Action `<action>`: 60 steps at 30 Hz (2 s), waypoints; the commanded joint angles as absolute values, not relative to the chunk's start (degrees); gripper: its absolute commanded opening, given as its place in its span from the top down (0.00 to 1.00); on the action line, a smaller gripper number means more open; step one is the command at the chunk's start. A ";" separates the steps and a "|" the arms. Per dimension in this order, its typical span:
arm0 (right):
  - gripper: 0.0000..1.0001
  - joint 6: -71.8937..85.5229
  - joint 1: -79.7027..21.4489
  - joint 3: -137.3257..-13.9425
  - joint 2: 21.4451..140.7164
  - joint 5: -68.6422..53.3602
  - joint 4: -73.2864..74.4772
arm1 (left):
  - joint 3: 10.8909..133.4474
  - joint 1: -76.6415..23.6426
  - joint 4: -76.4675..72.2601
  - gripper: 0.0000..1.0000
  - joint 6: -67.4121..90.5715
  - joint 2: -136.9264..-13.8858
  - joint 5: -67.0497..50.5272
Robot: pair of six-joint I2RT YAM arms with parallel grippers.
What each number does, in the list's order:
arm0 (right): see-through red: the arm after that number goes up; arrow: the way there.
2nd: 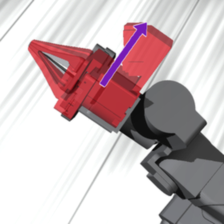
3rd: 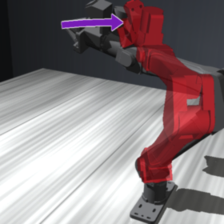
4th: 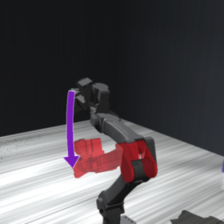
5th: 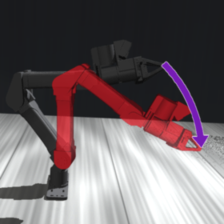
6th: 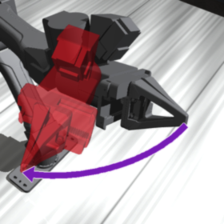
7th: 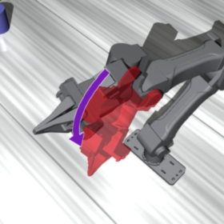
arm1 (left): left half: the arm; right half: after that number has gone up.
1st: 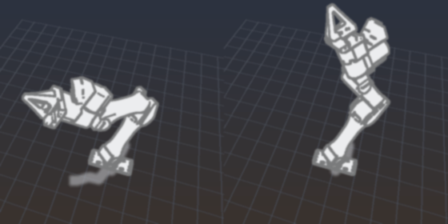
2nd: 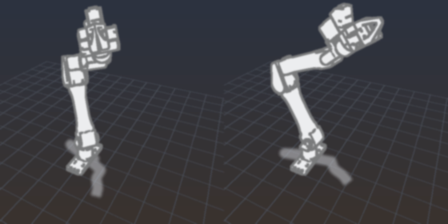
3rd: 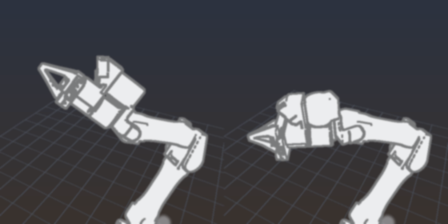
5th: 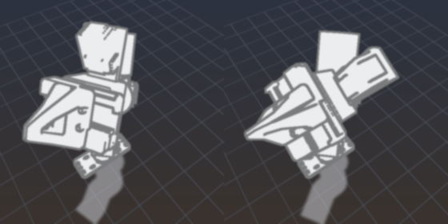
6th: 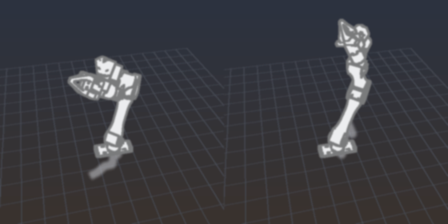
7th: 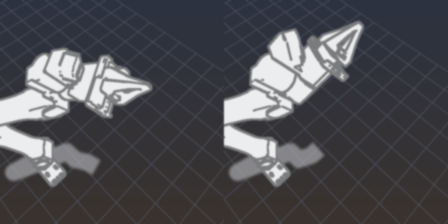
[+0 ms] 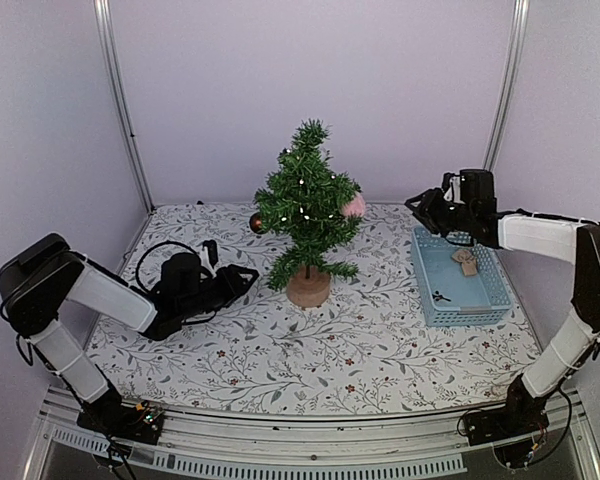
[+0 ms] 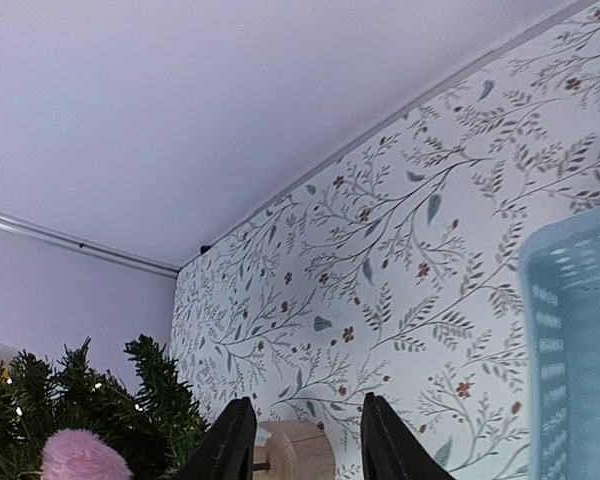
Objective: Decorate the small christmas tree
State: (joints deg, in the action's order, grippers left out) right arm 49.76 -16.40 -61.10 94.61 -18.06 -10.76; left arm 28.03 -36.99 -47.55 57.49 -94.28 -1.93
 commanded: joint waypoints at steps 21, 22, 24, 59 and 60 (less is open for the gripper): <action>0.61 12.93 -0.44 -72.98 105.32 7.42 26.62 | 34.83 -31.99 -32.67 0.50 45.97 -87.47 -3.29; 0.61 12.29 -0.40 -73.03 106.14 7.72 26.39 | 34.93 -31.99 -32.53 0.50 45.84 -87.41 -3.42; 0.62 11.35 -0.44 -73.65 108.44 7.32 26.24 | 35.11 -31.99 -32.19 0.50 45.45 -87.29 -3.49; 1.00 11.31 -6.74 -73.62 83.57 -39.97 42.59 | 35.55 -28.13 -12.76 0.31 12.83 -57.57 -12.73; 1.00 10.22 -7.72 -74.03 82.58 -42.00 44.38 | 35.45 -28.20 -12.02 0.31 11.07 -55.95 -14.03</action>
